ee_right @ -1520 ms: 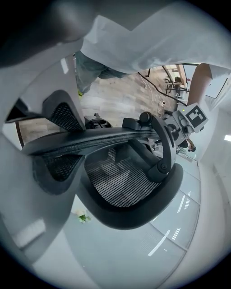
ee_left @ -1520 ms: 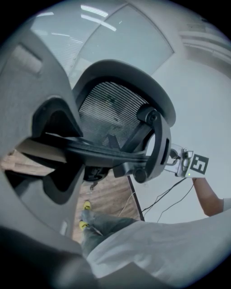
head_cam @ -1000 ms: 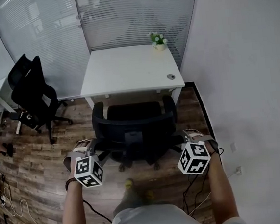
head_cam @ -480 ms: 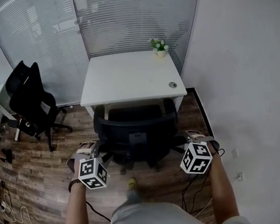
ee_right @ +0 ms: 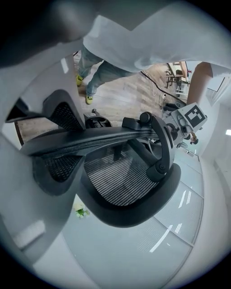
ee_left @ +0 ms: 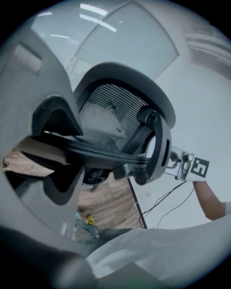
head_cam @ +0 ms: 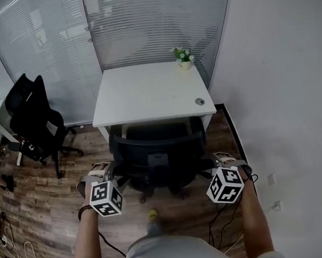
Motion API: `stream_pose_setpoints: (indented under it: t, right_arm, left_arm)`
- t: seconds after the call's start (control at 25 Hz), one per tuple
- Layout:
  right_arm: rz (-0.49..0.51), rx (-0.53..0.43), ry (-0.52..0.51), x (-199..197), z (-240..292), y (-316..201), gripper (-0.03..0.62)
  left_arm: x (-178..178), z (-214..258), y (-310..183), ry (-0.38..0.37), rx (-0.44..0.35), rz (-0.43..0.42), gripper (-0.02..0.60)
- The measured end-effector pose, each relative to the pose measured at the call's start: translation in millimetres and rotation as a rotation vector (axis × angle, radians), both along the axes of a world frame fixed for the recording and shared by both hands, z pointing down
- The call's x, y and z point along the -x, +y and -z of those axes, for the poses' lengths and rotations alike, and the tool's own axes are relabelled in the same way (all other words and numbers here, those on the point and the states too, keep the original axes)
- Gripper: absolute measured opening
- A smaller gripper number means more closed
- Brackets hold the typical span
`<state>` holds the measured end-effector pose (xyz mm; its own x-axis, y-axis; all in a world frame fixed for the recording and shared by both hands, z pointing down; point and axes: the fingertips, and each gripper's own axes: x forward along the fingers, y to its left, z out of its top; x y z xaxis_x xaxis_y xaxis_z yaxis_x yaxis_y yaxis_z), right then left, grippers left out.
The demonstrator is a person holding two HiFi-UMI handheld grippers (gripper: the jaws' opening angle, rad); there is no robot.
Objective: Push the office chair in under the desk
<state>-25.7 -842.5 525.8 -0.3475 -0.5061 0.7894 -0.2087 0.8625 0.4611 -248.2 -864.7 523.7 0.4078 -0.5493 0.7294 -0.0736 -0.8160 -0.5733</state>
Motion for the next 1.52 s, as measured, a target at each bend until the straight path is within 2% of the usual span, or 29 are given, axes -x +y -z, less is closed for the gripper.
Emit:
stream_pose_setpoints:
  t: [0.56,0.72,0.88,1.08,1.16,1.28,1.52]
  right_arm:
    - [-0.044,-0.058,-0.012,3,1,-2,0.184]
    - [-0.072,-0.079,-0.012,3,1,-2,0.19]
    - [-0.104,-0.103,-0.016,1,3,-1,0.195]
    - [-0.137,-0.141,-0.049,0,13,5,0.193]
    - [-0.163,-0.168,-0.111,0,22,9,0.192]
    - [-0.225,-0.209,-0.273,-1,39,13,0.19]
    - [-0.336,-0.229,-0.532,0,64,24,0.189]
  left_arm:
    - [0,3,0,0.046,-0.038,0.009,0.215]
    - [-2,6,2,0.092,-0.037,0.033,0.255]
    - [1,8,5,0.11,-0.043,0.058,0.267]
    - [8,26,11,0.231,-0.061,0.13,0.262]
    - [10,31,14,0.277,-0.073,0.162,0.261]
    - [10,37,20,0.329,-0.092,0.205,0.253]
    - [7,51,33,0.466,-0.11,0.286,0.213]
